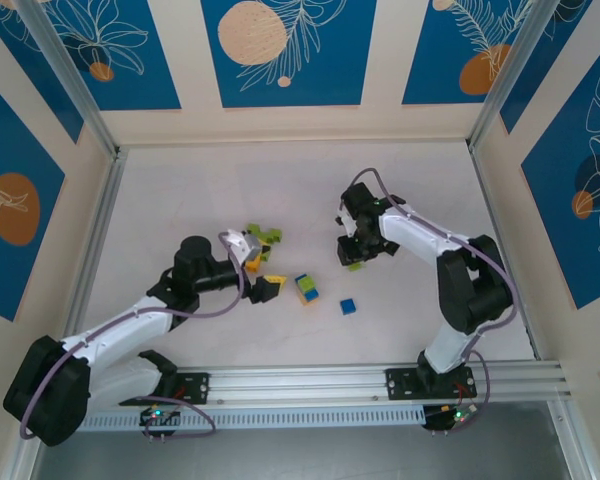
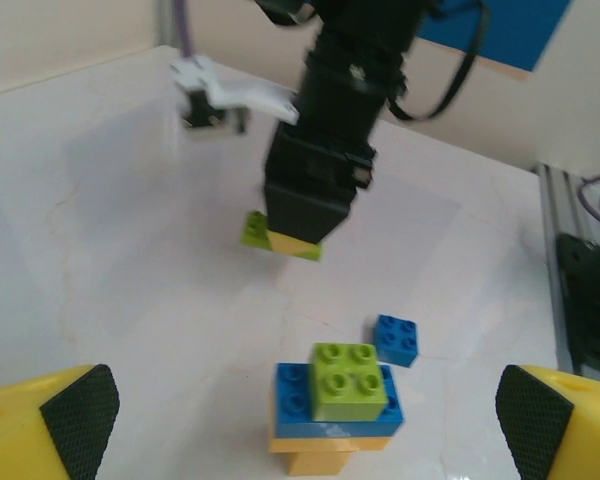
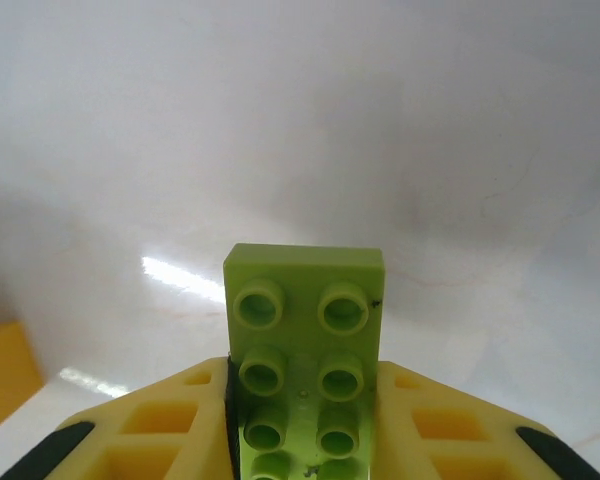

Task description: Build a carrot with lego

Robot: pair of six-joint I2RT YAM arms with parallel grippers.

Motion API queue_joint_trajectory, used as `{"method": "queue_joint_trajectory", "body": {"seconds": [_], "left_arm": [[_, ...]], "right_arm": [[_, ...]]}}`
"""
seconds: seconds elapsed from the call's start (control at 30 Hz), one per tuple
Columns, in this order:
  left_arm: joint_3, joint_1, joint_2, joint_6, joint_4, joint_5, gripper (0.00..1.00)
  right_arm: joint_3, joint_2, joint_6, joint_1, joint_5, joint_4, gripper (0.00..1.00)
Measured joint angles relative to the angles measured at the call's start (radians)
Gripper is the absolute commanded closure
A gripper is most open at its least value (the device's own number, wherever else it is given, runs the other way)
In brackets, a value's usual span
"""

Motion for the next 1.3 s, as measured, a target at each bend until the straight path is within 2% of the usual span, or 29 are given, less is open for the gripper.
{"method": "queue_joint_trajectory", "body": {"seconds": [0.23, 0.47, 0.8, 1.3], "left_arm": [[0.000, -0.043, 0.047, 0.044, -0.016, -0.003, 0.01], [-0.009, -0.043, -0.059, 0.048, -0.026, -0.076, 0.01], [-0.009, 0.011, -0.034, 0.012, -0.031, -0.136, 0.01], [-0.009, 0.020, -0.023, -0.008, -0.031, -0.134, 0.01]], "right_arm": [[0.092, -0.090, 0.066, 0.135, -0.028, -0.120, 0.67], [0.146, -0.076, 0.143, 0.265, -0.029, -0.193, 0.68], [0.249, 0.031, 0.175, 0.342, -0.024, -0.224, 0.68], [0.245, 0.039, 0.203, 0.375, -0.021, -0.240, 0.68]]}}
